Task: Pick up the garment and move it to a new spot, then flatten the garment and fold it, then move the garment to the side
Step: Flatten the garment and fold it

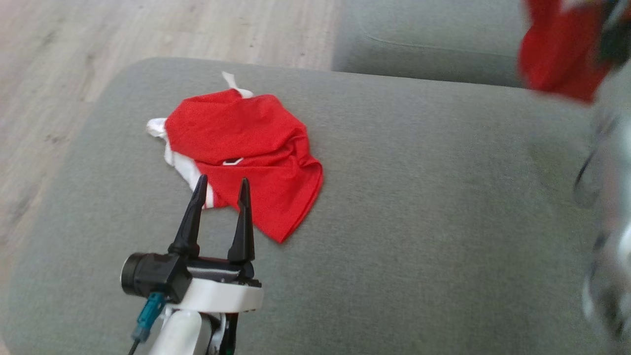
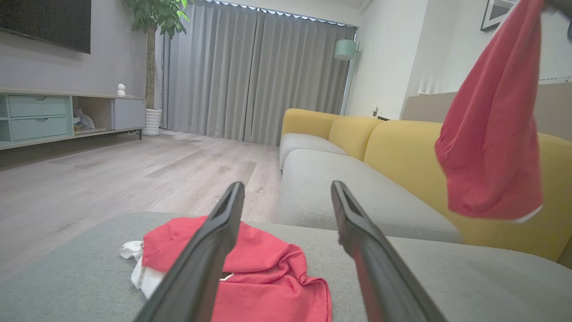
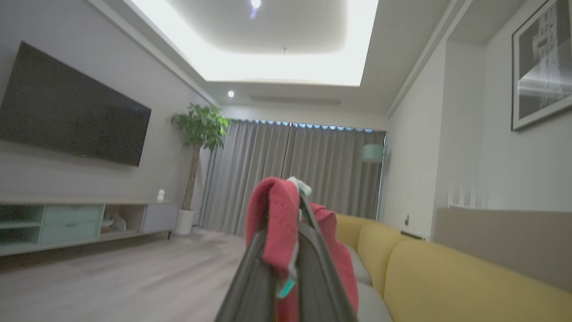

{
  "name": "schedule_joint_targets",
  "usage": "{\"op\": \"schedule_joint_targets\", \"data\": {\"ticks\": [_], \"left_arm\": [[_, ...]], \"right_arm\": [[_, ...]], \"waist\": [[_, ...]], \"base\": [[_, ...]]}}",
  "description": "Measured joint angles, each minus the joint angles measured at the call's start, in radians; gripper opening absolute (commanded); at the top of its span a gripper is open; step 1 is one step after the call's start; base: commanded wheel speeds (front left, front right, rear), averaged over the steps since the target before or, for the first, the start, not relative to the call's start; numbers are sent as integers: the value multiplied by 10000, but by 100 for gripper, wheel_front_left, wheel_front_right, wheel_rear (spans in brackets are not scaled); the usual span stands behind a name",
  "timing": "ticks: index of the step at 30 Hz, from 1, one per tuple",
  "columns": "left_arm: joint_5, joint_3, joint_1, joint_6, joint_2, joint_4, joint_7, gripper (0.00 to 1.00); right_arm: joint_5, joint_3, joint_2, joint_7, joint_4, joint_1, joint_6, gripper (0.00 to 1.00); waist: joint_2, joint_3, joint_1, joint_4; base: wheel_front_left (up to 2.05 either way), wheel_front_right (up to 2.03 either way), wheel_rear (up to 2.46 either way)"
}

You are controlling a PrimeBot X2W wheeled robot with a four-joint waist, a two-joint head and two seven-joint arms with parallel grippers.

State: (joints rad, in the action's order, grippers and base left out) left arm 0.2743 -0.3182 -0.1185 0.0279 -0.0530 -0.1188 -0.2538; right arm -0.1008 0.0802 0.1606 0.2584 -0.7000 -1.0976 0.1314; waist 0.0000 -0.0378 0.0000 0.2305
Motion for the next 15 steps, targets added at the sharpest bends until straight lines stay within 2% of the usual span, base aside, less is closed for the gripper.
{"op": "schedule_joint_targets", "data": {"ticks": [4,7,11,15], "left_arm": [[-15,4,12,-2,2,42,0,100],[-29,4,7,-10,4,58,0,100],[-128,21,-1,-19,12,52,0,100],[-221,71,-17,-77,12,10,0,100]], "right_arm": [[514,-803,-180,-2,380,2598,0,0],[616,-907,-282,-4,719,4445,0,0],[633,-495,-539,-109,1590,6382,0,0],[420,92,-767,-665,2709,8050,0,0]], "waist": [[0,-114,0,-358],[0,-211,0,-697],[0,-312,0,-1217],[0,-388,0,-1795]], "base": [[0,0,0],[0,0,0],[0,0,0],[0,0,0]]}}
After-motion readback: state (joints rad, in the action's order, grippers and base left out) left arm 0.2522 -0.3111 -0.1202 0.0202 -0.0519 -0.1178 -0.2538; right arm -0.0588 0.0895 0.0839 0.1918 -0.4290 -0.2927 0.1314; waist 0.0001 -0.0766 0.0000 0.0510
